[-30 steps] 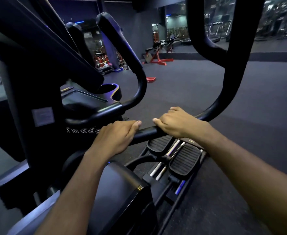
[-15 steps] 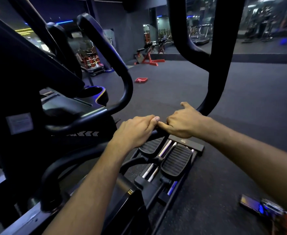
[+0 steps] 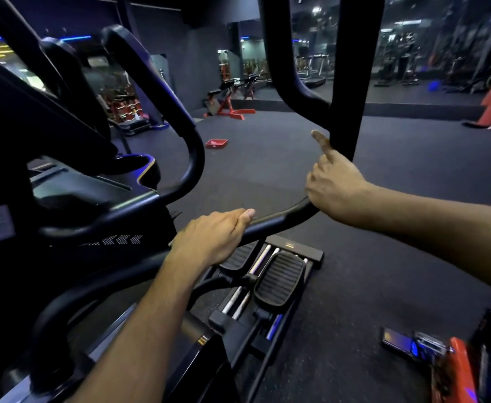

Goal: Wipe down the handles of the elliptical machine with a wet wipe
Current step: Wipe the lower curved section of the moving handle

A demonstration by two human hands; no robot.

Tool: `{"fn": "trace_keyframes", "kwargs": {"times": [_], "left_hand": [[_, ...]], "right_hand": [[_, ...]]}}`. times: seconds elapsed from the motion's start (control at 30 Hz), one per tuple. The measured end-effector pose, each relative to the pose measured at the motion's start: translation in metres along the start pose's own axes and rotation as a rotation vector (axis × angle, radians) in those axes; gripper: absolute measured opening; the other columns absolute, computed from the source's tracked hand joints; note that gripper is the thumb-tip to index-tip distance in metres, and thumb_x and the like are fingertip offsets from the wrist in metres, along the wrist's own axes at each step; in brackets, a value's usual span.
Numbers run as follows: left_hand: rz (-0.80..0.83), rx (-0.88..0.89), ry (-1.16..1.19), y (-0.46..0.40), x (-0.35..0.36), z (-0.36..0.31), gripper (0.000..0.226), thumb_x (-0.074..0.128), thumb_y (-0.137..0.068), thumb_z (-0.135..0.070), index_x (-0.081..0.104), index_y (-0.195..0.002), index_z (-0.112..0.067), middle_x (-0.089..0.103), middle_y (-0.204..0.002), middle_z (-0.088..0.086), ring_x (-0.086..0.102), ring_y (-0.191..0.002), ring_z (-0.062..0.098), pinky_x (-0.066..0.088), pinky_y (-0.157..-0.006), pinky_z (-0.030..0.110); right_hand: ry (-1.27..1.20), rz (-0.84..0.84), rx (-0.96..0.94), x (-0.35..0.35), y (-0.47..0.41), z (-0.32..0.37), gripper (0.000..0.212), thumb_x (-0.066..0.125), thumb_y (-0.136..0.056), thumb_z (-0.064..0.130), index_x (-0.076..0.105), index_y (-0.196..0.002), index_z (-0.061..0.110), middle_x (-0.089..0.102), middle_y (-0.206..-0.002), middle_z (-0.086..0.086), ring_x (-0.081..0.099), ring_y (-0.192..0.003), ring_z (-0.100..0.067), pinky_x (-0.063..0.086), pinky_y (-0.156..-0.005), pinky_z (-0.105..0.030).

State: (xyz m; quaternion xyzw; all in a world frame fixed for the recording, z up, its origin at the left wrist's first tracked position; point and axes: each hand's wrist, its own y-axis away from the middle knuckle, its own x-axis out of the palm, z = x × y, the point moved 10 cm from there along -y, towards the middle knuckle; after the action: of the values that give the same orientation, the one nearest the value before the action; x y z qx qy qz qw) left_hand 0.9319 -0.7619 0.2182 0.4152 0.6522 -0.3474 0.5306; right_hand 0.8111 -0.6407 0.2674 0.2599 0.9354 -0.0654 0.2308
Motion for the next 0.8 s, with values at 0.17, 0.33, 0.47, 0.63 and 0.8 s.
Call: {"fn": "trace_keyframes", "kwargs": {"times": [0.17, 0.33, 0.47, 0.63, 0.8], "left_hand": [[0.016, 0.022, 0.022, 0.001, 0.003, 0.0, 0.056, 0.011, -0.105, -0.067, 0.049, -0.141, -0.048, 0.058, -0.149, 0.003, 0.055, -0.133, 0.037, 0.045, -0.107, 0.048], [0.028, 0.053, 0.063, -0.005, 0.009, 0.001, 0.058, 0.012, -0.104, -0.068, 0.052, -0.139, -0.044, 0.058, -0.15, 0.0, 0.053, -0.136, 0.035, 0.043, -0.11, 0.047], [0.023, 0.073, 0.053, -0.012, 0.015, 0.007, 0.059, 0.009, -0.1, -0.073, 0.049, -0.137, -0.049, 0.058, -0.151, -0.004, 0.054, -0.137, 0.034, 0.043, -0.111, 0.048], [0.009, 0.095, 0.044, -0.013, 0.015, 0.007, 0.084, -0.009, -0.076, -0.086, 0.042, -0.133, -0.053, 0.058, -0.15, -0.007, 0.054, -0.136, 0.034, 0.044, -0.109, 0.049], [-0.016, 0.113, 0.029, -0.011, 0.013, 0.006, 0.077, -0.003, -0.085, -0.084, 0.044, -0.133, -0.048, 0.06, -0.148, -0.005, 0.055, -0.134, 0.034, 0.045, -0.108, 0.048]], "right_hand": [[-0.1, -0.465, 0.006, -0.01, 0.02, -0.02, 0.027, 0.041, -0.098, 0.008, 0.068, -0.102, 0.009, 0.069, -0.091, -0.012, 0.061, -0.101, -0.037, -0.003, -0.124, -0.06], [-0.86, -1.074, 0.225, -0.004, 0.097, -0.074, 0.018, 0.061, -0.101, 0.01, 0.072, -0.115, 0.007, 0.072, -0.112, -0.004, 0.062, -0.104, -0.029, 0.045, -0.106, -0.04], [-1.773, -1.232, 1.16, 0.104, 0.122, -0.058, 0.023, 0.069, -0.096, 0.015, 0.074, -0.117, 0.006, 0.074, -0.111, -0.002, 0.07, -0.1, -0.008, 0.057, -0.095, -0.039], [-2.088, -1.164, 1.421, 0.096, 0.074, -0.007, 0.033, 0.062, -0.099, 0.015, 0.067, -0.129, 0.003, 0.068, -0.13, -0.006, 0.064, -0.122, -0.012, 0.048, -0.11, -0.033], [-1.952, -1.141, 1.384, 0.055, 0.05, 0.012, 0.052, 0.037, -0.106, 0.021, 0.035, -0.152, -0.003, 0.031, -0.162, -0.017, 0.029, -0.152, -0.022, 0.022, -0.124, -0.028]]}}
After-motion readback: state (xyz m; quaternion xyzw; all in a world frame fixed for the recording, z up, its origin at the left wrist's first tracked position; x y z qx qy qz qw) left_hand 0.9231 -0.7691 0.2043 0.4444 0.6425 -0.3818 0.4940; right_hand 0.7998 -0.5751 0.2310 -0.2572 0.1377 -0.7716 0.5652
